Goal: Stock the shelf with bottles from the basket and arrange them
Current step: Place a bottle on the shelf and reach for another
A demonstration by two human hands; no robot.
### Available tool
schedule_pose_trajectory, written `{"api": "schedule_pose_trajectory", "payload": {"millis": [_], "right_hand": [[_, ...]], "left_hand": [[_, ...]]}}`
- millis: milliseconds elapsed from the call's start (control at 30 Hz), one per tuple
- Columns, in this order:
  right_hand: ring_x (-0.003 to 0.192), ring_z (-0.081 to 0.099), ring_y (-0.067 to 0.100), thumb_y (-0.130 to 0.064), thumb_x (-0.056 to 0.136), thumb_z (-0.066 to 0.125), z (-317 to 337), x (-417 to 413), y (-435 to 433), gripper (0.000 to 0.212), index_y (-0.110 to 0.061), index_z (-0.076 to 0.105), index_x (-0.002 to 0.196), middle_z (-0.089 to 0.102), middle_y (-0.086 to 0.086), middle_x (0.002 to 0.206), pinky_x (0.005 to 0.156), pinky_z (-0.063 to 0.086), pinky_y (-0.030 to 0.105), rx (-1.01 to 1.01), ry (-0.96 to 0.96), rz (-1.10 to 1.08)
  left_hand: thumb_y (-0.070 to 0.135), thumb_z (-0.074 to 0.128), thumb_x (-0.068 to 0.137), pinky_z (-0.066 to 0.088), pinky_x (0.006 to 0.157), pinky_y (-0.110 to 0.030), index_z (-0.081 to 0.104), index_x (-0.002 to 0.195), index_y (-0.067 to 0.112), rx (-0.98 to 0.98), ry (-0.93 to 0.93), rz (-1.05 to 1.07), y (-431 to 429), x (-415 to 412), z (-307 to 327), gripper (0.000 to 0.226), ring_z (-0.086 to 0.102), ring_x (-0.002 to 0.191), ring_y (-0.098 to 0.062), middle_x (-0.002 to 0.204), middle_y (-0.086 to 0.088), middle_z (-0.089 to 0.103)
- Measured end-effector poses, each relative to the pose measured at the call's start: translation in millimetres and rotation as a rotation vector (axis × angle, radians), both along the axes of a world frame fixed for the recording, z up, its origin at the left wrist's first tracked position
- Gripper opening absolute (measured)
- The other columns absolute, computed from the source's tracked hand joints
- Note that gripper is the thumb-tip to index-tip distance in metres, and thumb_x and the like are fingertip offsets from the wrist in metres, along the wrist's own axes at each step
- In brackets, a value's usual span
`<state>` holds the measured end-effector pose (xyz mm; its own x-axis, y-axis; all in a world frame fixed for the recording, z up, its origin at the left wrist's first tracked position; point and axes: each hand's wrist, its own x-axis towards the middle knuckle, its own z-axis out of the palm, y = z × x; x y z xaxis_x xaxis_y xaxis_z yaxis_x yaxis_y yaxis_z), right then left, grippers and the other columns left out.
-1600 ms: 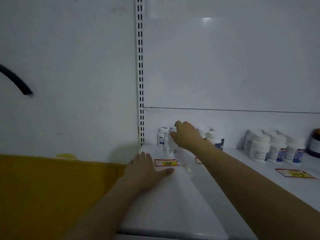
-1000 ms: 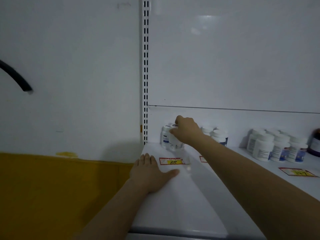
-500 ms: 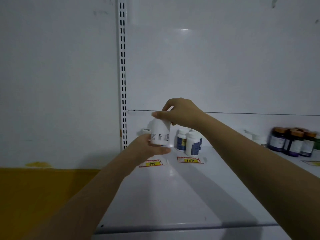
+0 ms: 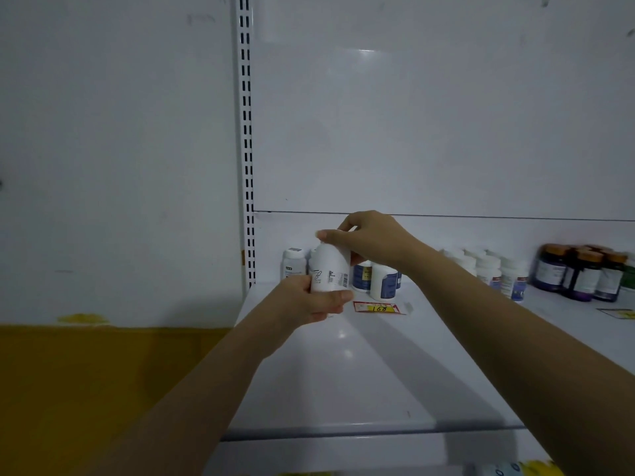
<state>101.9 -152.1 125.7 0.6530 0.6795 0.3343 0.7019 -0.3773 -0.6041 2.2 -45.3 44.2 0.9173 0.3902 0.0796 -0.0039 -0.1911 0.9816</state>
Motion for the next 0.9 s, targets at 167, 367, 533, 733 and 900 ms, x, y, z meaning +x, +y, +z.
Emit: {"api": "schedule_pose_trajectory", "payload": {"millis": [167, 367, 533, 733, 900], "right_hand": [[0.071, 0.065, 0.009, -0.052, 0.082, 0.064, 1.9, 0.2, 0.1, 0.046, -0.013, 0.059, 0.105, 0.064, 0.001, 0.092, 0.064, 0.053, 0.018, 0.03, 0.023, 0.027], [0.088, 0.065, 0.011, -0.041, 0.084, 0.067, 4.4, 1.6, -5.1, 0.037, -0.016, 0.059, 0.111, 0.066, -0.001, 0.101, 0.067, 0.055, 0.015, 0.125, 0.211, 0.188], [0.09, 0.065, 0.009, -0.035, 0.086, 0.066, 2.3, 4.6, -11.0, 0.032, -0.02, 0.059, 0.114, 0.066, -0.003, 0.104, 0.07, 0.054, 0.014, 0.192, 0.262, 0.243], [0.102, 0.067, 0.022, -0.023, 0.091, 0.062, -5.9, 18.3, -21.2, 0.026, -0.014, 0.064, 0.115, 0.069, 0.006, 0.111, 0.093, 0.053, 0.034, 0.272, 0.44, 0.307], [0.105, 0.066, 0.023, -0.024, 0.092, 0.06, -12.6, 26.9, -23.7, 0.03, -0.014, 0.061, 0.12, 0.069, 0.005, 0.112, 0.096, 0.052, 0.037, 0.265, 0.486, 0.304]], "left_hand": [[0.02, 0.076, 0.076, 0.054, 0.09, -0.035, 0.061, 0.102, 0.013, 0.06, -0.022, 0.039, -0.7, 1.2, 2.4, 0.031, 0.064, 0.104, -0.025, 0.109, -0.013, 0.066], [0.019, 0.079, 0.073, 0.05, 0.076, -0.023, 0.056, 0.118, 0.011, 0.224, -0.11, 0.165, -4.3, 1.7, 5.6, 0.051, 0.061, 0.101, -0.023, 0.111, -0.007, 0.063], [0.016, 0.079, 0.073, 0.05, 0.072, -0.02, 0.052, 0.118, 0.012, 0.225, -0.152, 0.16, -8.0, 4.9, 7.2, 0.052, 0.059, 0.095, -0.016, 0.109, -0.002, 0.061], [0.023, 0.075, 0.078, 0.051, 0.091, -0.03, 0.062, 0.113, 0.019, 0.159, -0.134, 0.0, -10.9, 1.9, 4.1, 0.038, 0.063, 0.103, -0.016, 0.106, 0.003, 0.068], [0.021, 0.075, 0.078, 0.05, 0.068, -0.013, 0.06, 0.105, 0.023, 0.163, -0.143, 0.015, -12.8, 6.7, 2.8, 0.031, 0.062, 0.087, -0.007, 0.094, 0.01, 0.065]]}}
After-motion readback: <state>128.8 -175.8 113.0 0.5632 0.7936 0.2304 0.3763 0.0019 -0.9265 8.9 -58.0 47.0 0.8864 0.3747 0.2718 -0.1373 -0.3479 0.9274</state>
